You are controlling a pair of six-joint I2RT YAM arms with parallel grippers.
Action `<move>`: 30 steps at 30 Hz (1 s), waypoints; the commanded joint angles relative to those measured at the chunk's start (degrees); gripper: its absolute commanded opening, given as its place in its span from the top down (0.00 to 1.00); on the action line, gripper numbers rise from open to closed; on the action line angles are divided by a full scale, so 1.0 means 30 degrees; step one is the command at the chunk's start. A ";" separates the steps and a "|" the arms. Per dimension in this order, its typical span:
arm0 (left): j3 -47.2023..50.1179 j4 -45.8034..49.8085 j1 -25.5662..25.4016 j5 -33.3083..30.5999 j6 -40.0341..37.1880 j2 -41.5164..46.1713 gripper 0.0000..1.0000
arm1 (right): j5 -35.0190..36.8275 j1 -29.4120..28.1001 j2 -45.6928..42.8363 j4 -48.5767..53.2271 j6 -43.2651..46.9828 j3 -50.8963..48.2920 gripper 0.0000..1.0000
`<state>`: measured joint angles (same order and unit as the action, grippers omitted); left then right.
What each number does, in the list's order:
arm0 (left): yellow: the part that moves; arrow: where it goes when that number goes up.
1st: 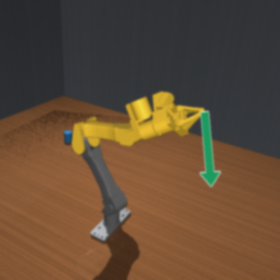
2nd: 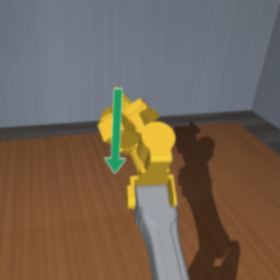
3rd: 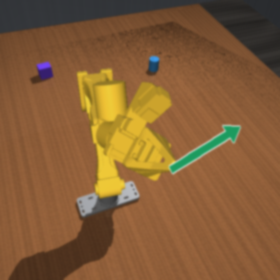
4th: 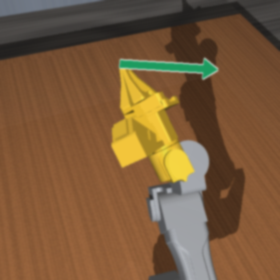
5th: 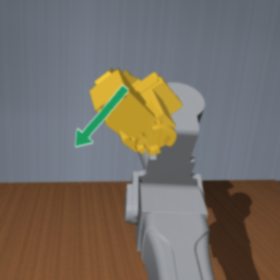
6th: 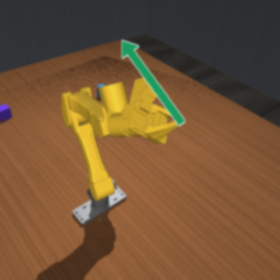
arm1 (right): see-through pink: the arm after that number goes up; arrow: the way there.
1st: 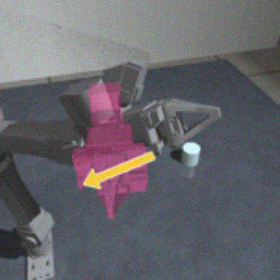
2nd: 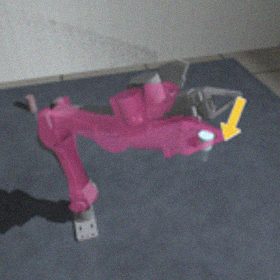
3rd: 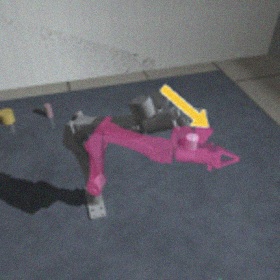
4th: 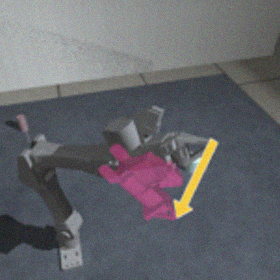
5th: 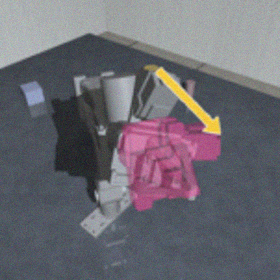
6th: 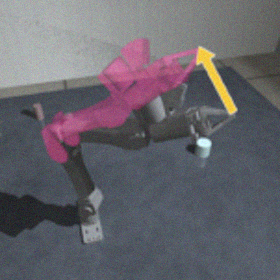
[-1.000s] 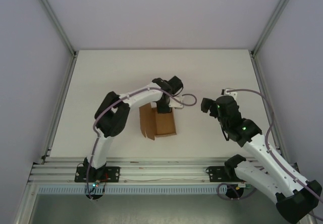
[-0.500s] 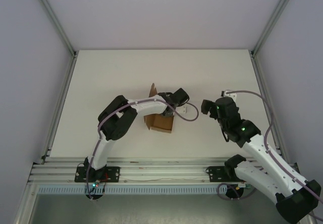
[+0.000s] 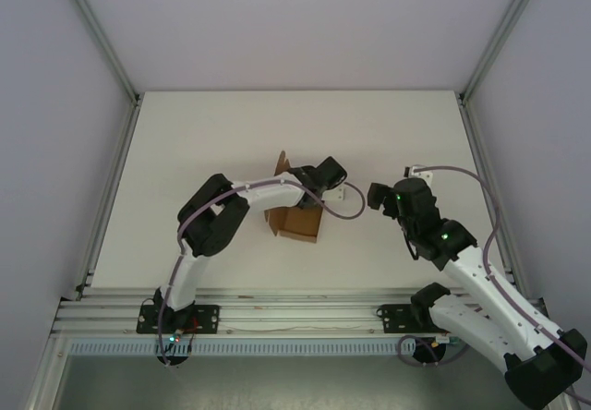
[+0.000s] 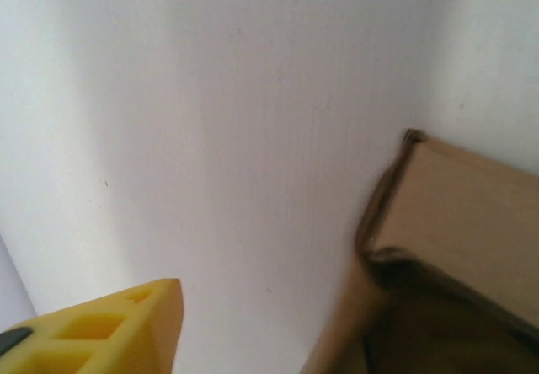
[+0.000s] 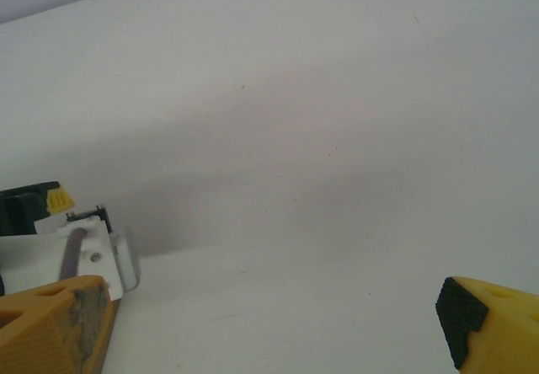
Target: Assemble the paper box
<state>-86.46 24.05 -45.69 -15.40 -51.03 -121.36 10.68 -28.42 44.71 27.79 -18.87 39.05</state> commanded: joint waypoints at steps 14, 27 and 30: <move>0.0377 0.0271 0.1605 0.2635 0.3735 0.7545 0.00 | -0.0402 0.0273 -0.1450 -0.0646 0.1377 -0.0213 0.00; 1.2216 -0.4244 0.4505 -0.0542 2.2815 2.1100 0.00 | -0.9882 -0.0068 1.1350 -0.1584 1.1368 0.5561 0.03; 1.3572 -0.2586 0.5494 -0.0168 2.4924 2.1753 0.00 | -1.0353 -0.0351 1.5477 -0.0538 1.3062 0.8617 0.07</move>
<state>-49.50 10.57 -31.29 -14.50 9.63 -55.61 -13.91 -28.69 83.81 23.29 10.70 58.65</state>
